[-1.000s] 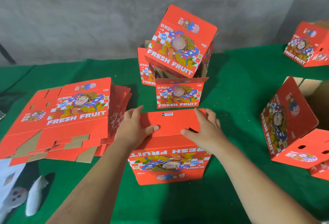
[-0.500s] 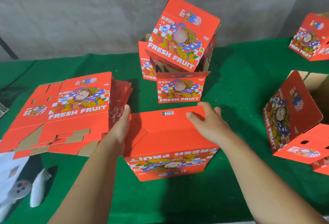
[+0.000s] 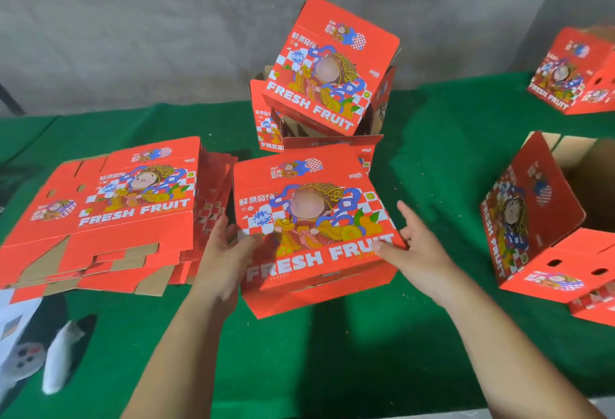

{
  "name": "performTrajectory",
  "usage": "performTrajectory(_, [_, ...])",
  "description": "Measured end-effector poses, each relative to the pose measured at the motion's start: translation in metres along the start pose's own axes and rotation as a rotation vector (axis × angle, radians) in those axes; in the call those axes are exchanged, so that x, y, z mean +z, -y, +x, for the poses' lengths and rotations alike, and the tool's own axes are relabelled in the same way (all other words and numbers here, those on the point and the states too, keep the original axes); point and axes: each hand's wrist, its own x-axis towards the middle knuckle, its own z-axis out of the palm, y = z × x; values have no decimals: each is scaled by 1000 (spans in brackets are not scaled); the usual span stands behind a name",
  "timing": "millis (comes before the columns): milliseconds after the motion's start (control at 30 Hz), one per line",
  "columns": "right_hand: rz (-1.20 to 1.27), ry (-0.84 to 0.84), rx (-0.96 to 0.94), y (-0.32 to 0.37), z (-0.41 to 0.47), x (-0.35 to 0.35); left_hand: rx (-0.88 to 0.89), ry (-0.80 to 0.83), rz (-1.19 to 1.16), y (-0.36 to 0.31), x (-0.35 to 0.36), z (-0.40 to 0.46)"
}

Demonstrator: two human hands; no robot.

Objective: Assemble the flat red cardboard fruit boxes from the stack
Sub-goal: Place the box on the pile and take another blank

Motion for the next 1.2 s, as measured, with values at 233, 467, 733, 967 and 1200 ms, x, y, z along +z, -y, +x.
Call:
performTrajectory(233, [-72, -28, 0, -15, 1, 5, 267, -69, 321, 7, 12, 5])
performTrajectory(467, [15, -61, 61, -20, 15, 31, 171, -110, 311, 11, 4, 29])
performTrajectory(733, [191, -79, -86, -3, 27, 94, 239, -239, 627, -28, 1, 82])
performTrajectory(967, [282, -121, -72, 48, 65, 110, 215, -105, 231, -75, -20, 128])
performTrajectory(1200, [-38, 87, -230, 57, 83, 144, 173, -78, 117, -55, -48, 154])
